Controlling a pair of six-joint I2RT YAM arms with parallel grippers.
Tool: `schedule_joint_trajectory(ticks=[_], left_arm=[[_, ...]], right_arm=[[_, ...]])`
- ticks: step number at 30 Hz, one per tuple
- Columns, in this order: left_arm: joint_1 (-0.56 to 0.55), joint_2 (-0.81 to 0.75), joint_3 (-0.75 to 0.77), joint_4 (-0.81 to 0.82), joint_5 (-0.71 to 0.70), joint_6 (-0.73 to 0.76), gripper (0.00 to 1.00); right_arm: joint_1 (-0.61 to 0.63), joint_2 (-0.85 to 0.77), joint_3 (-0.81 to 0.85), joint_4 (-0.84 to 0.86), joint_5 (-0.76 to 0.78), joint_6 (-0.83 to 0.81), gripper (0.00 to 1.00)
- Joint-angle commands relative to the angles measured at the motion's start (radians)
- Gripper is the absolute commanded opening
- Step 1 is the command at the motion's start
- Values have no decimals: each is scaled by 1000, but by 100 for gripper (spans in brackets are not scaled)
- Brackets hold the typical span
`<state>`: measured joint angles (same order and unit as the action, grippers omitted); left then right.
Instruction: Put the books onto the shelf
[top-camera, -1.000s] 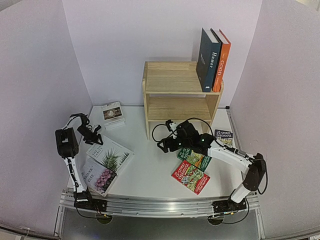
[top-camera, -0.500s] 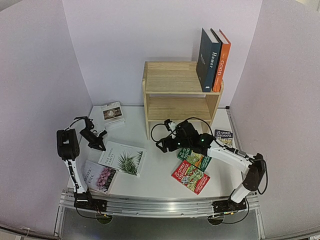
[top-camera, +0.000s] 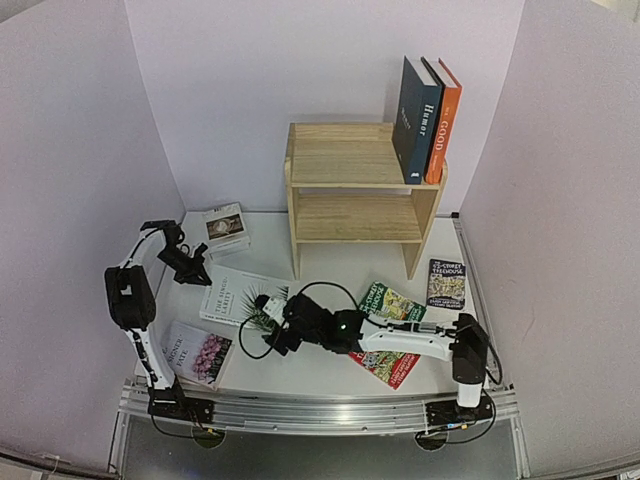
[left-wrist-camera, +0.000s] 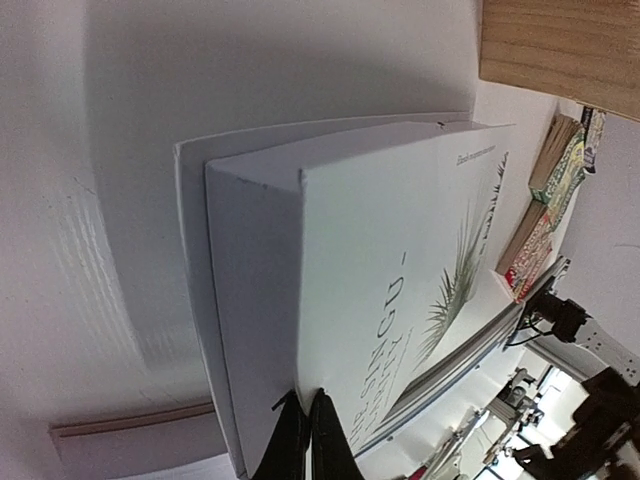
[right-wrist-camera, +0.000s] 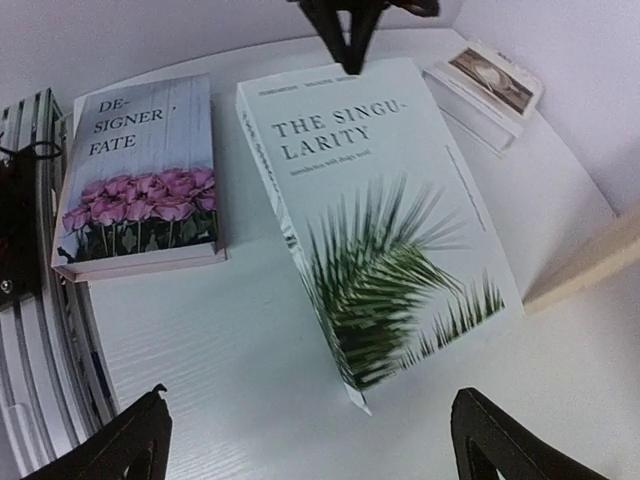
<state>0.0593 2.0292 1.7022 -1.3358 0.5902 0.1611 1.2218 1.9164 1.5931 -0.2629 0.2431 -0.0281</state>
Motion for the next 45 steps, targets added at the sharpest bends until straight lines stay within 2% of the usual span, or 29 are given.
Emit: schedule_joint_trajectory(ticks=[1, 9, 12, 16, 21, 23, 25, 29, 31, 34, 35, 37, 38, 40, 41, 43, 45], left_arm=[[-7, -89, -56, -50, 97, -108, 0], [-7, -163, -164, 22, 180, -213, 0], [-6, -171, -192, 32, 218, -229, 0], [-6, -170, -205, 34, 262, -243, 0], [-7, -163, -207, 31, 287, -250, 0], [-6, -161, -208, 30, 295, -250, 0], [-6, -162, -207, 28, 297, -249, 0], [1, -173, -208, 22, 302, -242, 0], [6, -179, -211, 20, 308, -237, 0], [12, -191, -203, 11, 361, -222, 0], [13, -193, -190, 7, 376, -209, 6], [13, -203, -138, -21, 383, -155, 38], [14, -209, -97, -44, 375, -121, 53], [28, -225, -22, -73, 365, -85, 71], [40, -234, 10, -82, 364, -73, 77], [71, -251, 79, -98, 374, -48, 80], [92, -266, 151, -129, 354, -7, 83]], right_arm=[[84, 154, 65, 256, 190, -333, 97], [146, 517, 333, 511, 580, -700, 98], [147, 596, 391, 591, 644, -790, 98], [146, 660, 430, 628, 647, -861, 98], [139, 779, 509, 848, 805, -1121, 98], [139, 785, 496, 893, 809, -1149, 91], [137, 774, 477, 901, 810, -1122, 75], [133, 767, 482, 905, 831, -1092, 54], [132, 766, 493, 908, 842, -1089, 38], [133, 744, 496, 912, 859, -1065, 22], [134, 730, 491, 912, 867, -1050, 15], [134, 689, 468, 912, 885, -1006, 1], [135, 669, 452, 912, 889, -990, 0], [139, 612, 408, 909, 907, -955, 0], [141, 579, 382, 907, 915, -925, 0], [140, 500, 317, 884, 914, -833, 0], [140, 396, 255, 734, 841, -663, 0]])
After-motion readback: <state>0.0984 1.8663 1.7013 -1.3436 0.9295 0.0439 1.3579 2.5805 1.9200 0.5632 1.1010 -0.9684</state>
